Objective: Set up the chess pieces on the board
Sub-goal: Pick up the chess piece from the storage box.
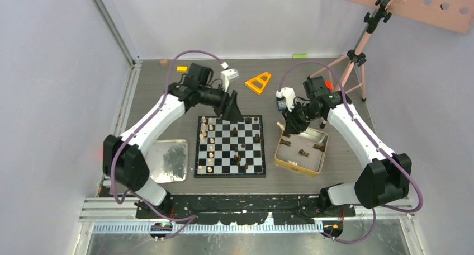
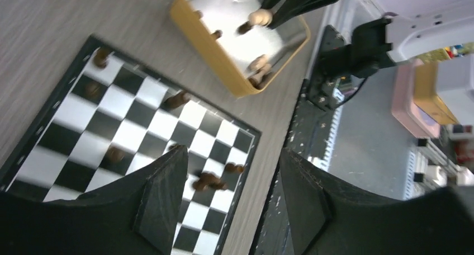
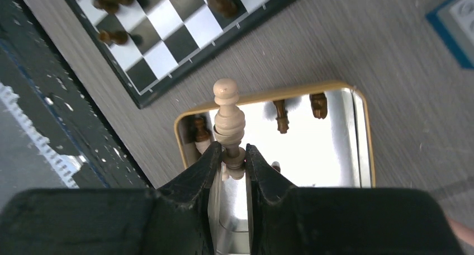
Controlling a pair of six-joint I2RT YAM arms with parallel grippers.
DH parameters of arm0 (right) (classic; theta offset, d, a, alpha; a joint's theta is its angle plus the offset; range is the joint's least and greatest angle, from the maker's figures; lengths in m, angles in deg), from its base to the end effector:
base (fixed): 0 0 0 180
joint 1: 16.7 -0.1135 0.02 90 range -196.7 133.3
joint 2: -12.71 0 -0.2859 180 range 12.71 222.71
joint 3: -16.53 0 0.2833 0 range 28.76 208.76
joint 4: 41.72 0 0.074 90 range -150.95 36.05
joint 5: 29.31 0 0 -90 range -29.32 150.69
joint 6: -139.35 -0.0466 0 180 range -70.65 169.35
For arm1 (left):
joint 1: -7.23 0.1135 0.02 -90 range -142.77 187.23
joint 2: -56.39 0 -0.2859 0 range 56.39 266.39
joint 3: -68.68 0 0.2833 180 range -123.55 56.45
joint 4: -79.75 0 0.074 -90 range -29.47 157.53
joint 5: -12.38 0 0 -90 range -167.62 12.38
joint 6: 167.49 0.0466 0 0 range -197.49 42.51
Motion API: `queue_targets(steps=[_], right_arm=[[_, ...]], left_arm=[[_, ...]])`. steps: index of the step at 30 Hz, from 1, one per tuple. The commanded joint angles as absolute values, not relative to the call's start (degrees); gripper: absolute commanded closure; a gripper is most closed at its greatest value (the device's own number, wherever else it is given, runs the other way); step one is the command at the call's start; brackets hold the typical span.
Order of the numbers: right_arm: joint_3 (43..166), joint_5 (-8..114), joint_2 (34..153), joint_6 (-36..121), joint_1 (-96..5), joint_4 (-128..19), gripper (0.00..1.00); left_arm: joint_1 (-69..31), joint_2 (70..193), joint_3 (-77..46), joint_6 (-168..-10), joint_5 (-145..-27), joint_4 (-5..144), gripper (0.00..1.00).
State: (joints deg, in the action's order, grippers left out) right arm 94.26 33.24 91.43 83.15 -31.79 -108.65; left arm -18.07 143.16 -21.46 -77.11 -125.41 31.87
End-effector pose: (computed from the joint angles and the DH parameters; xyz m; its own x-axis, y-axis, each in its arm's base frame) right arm 0.2751 0.0964 0.2821 -0.5219 -0.6520 -0.5500 -0.8287 0.5403 0.1459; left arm 0.3123 -0.1858 0.3418 -0.6287 0.3021 -0.7166 0.7688 0.3797 -0.5145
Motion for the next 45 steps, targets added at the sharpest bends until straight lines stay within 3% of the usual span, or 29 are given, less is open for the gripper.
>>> queue_targets(steps=[1, 12, 40, 45], right_arm=[[99.9, 21.7, 88.8, 80.1, -31.6, -107.9, 0.95], [103.4, 18.0, 89.0, 73.6, -32.7, -103.3, 0.96], [103.3, 20.2, 89.9, 72.1, -33.6, -102.1, 0.97], [103.3, 20.5, 90.2, 72.1, -33.7, -102.1, 0.97]], left_arm=[[-23.0, 148.9, -28.5, -87.5, -132.4, 39.8, 0.37], [-26.1, 162.2, -40.0, -105.4, -137.3, 46.6, 0.45], [-29.0, 166.3, -43.6, -106.2, -133.7, 42.8, 0.64], [-29.1, 166.9, -43.8, -106.3, -134.2, 42.7, 0.72]])
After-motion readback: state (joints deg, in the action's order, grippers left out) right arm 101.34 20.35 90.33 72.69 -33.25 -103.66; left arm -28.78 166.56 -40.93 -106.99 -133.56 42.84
